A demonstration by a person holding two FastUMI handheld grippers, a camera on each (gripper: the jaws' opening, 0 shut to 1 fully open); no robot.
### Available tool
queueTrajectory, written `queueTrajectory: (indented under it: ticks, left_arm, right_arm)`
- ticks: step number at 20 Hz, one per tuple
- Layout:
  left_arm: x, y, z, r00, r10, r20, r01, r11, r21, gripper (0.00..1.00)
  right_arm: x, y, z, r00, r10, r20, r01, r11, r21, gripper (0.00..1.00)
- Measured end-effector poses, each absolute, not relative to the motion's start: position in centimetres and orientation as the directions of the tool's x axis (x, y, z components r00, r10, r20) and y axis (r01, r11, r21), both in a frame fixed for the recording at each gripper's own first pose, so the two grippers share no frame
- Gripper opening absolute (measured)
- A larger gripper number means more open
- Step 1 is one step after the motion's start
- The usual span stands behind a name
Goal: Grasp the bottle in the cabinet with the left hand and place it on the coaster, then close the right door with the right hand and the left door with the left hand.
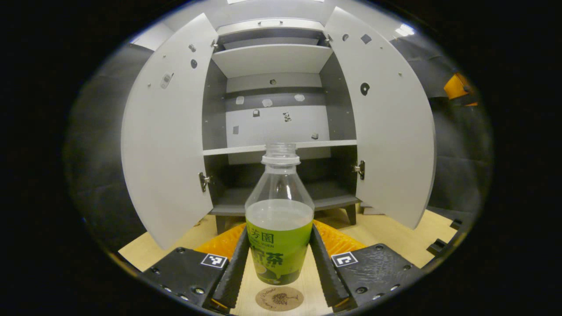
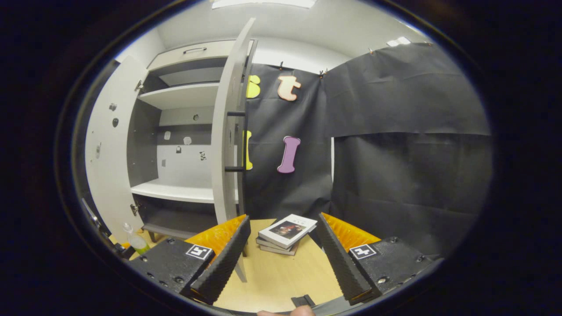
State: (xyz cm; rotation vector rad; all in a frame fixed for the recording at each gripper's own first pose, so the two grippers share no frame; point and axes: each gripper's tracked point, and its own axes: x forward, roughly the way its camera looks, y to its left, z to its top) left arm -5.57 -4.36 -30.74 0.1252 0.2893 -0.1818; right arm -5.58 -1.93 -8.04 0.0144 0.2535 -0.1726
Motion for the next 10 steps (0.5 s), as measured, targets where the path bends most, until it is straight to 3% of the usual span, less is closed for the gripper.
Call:
queueTrajectory:
  ticks: [4,10]
  left_arm:
    - [-6.7,-4.2,-34.2,0.925,-0.172,-0.338,0.221,0.969,0.112,0.75]
    - [-7.8,-4.5,-38.1,0.904,-0.193,-0.382,0.242,0.967,0.083,0.72]
  right_arm:
    - [-5.5,-0.7,-7.8,0.951,-0.153,-0.268,0.152,0.988,-0.024,0.99]
    - [-5.7,-0.4,-8.0,0.944,-0.164,-0.286,0.161,0.986,-0.036,0.99]
